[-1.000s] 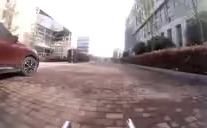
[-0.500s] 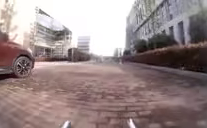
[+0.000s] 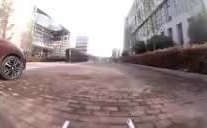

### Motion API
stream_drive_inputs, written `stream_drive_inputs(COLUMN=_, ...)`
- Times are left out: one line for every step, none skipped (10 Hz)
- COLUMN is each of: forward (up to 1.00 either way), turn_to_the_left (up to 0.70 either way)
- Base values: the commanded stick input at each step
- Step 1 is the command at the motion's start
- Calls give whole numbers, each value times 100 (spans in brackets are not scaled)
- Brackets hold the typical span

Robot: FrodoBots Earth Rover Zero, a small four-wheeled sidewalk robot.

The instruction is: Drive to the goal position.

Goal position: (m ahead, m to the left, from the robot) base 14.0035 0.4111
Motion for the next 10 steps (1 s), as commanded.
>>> stream_drive_inputs(forward=70, turn_to_the_left=-14)
stream_drive_inputs(forward=70, turn_to_the_left=-14)
stream_drive_inputs(forward=70, turn_to_the_left=-12)
stream_drive_inputs(forward=70, turn_to_the_left=0)
stream_drive_inputs(forward=70, turn_to_the_left=0)
stream_drive_inputs(forward=70, turn_to_the_left=0)
stream_drive_inputs(forward=70, turn_to_the_left=0)
stream_drive_inputs(forward=70, turn_to_the_left=0)
stream_drive_inputs(forward=70, turn_to_the_left=0)
stream_drive_inputs(forward=70, turn_to_the_left=0)
